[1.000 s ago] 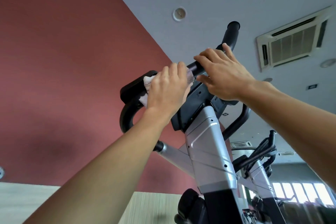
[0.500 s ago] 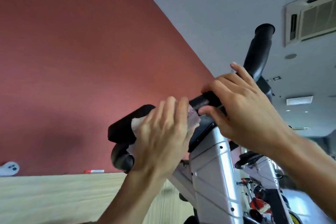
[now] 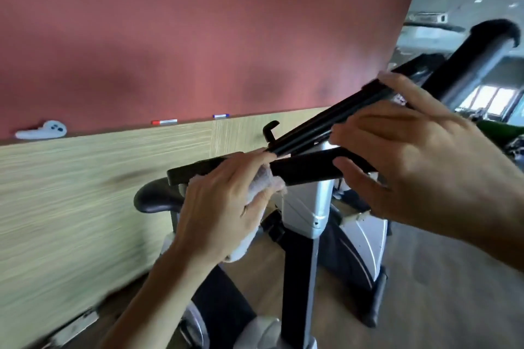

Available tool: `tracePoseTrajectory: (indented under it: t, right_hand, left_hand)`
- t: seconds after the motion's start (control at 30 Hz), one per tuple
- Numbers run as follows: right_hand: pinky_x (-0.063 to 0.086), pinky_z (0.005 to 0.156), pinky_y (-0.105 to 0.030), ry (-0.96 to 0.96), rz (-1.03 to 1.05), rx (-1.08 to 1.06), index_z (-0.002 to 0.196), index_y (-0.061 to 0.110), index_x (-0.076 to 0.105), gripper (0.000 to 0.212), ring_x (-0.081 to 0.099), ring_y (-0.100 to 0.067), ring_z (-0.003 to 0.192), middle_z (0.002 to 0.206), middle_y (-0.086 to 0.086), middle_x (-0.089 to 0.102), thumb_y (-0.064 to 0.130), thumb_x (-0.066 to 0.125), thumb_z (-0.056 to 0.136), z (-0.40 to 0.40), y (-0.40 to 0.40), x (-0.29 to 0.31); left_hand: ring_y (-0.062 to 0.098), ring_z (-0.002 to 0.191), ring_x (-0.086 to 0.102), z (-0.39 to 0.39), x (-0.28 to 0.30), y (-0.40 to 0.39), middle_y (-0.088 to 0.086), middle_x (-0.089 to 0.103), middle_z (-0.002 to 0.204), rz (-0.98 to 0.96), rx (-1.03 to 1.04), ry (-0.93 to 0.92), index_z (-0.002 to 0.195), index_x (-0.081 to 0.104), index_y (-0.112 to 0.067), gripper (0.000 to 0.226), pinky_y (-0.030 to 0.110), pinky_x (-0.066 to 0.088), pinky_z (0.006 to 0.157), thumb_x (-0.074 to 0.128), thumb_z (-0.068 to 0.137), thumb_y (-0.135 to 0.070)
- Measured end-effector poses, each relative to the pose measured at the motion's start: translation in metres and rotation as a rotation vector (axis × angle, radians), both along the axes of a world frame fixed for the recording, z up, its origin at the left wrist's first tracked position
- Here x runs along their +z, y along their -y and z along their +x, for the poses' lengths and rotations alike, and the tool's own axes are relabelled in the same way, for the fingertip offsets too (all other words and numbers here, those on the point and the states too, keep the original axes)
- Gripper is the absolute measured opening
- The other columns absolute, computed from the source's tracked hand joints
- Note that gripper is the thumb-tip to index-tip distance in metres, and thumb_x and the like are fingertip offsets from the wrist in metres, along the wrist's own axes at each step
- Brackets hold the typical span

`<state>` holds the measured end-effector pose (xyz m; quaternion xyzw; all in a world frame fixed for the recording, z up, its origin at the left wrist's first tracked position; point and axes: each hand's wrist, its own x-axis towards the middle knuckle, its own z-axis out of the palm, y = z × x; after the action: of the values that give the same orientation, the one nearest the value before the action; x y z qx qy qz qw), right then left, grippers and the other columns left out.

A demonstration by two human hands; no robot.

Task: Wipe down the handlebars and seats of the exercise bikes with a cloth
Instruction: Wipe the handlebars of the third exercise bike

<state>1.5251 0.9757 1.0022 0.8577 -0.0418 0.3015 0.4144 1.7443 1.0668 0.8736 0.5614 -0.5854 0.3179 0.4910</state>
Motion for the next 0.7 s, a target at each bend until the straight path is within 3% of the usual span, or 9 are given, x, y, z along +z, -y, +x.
tracePoseTrajectory:
  t: [0.13, 0.23, 0.3, 0.43, 0.5, 0.6, 0.7]
  right_hand:
    - [0.034, 0.118, -0.055, 0.028, 0.016, 0.020, 0.107, 0.002, 0.073, 0.025, 0.068, -0.037, 0.110, 0.115, -0.015, 0.073, 0.019, 0.056, 0.099, -0.019, 0.000, 0.027]
    - [0.032, 0.119, -0.055, 0.006, 0.017, -0.034, 0.116, 0.001, 0.070, 0.027, 0.062, -0.038, 0.122, 0.128, -0.018, 0.068, 0.017, 0.055, 0.100, -0.030, 0.002, 0.039]
    - [0.030, 0.120, -0.055, 0.010, 0.044, -0.097, 0.121, 0.000, 0.068, 0.030, 0.058, -0.038, 0.128, 0.132, -0.019, 0.065, 0.018, 0.055, 0.101, -0.036, 0.005, 0.046]
    - [0.029, 0.121, -0.056, 0.038, 0.126, -0.208, 0.126, -0.005, 0.064, 0.034, 0.055, -0.038, 0.132, 0.131, -0.022, 0.064, 0.017, 0.053, 0.102, -0.046, 0.008, 0.045]
    - [0.027, 0.121, -0.058, 0.033, 0.163, -0.232, 0.126, -0.006, 0.064, 0.034, 0.052, -0.038, 0.136, 0.132, -0.022, 0.063, 0.016, 0.052, 0.103, -0.047, 0.005, 0.043]
    - [0.026, 0.119, -0.062, 0.043, 0.214, -0.274, 0.124, -0.007, 0.066, 0.031, 0.051, -0.038, 0.136, 0.132, -0.021, 0.064, 0.014, 0.054, 0.103, -0.044, -0.002, 0.043]
    - [0.025, 0.119, -0.063, 0.086, 0.246, -0.323, 0.123, -0.006, 0.067, 0.029, 0.050, -0.038, 0.136, 0.131, -0.020, 0.064, 0.012, 0.055, 0.103, -0.037, -0.010, 0.039]
  left_hand:
    - [0.001, 0.092, 0.067, -0.005, 0.040, -0.009, -0.017, 0.070, 0.106, 0.194, -0.180, -0.152, 0.122, 0.067, -0.027, 0.036, 0.030, 0.056, 0.075, 0.064, 0.094, -0.051]
    - [0.001, 0.086, 0.066, -0.009, 0.080, 0.003, -0.018, 0.069, 0.095, 0.300, -0.381, -0.160, 0.115, 0.069, -0.023, 0.030, 0.019, 0.050, 0.074, 0.073, 0.092, -0.042]
    - [0.001, 0.090, 0.066, -0.018, 0.103, 0.023, -0.017, 0.071, 0.097, 0.328, -0.520, -0.160, 0.114, 0.070, -0.019, 0.029, 0.016, 0.048, 0.078, 0.077, 0.091, -0.034]
    - [0.004, 0.092, 0.061, -0.045, 0.122, 0.067, -0.004, 0.066, 0.107, 0.430, -0.810, -0.151, 0.128, 0.059, -0.016, 0.057, 0.025, 0.049, 0.085, 0.085, 0.082, -0.038]
    - [0.005, 0.088, 0.054, -0.050, 0.118, 0.077, -0.002, 0.060, 0.106, 0.389, -0.812, -0.127, 0.121, 0.059, -0.015, 0.064, 0.024, 0.046, 0.079, 0.086, 0.075, -0.051]
    - [0.009, 0.076, 0.056, -0.045, 0.110, 0.073, -0.008, 0.060, 0.089, 0.269, -0.662, -0.066, 0.097, 0.070, -0.021, 0.055, 0.032, 0.049, 0.069, 0.067, 0.078, -0.072]
    - [0.016, 0.082, 0.064, -0.042, 0.095, 0.061, -0.007, 0.063, 0.094, 0.349, -0.484, 0.058, 0.107, 0.071, -0.026, 0.062, 0.035, 0.053, 0.071, 0.040, 0.090, -0.077]
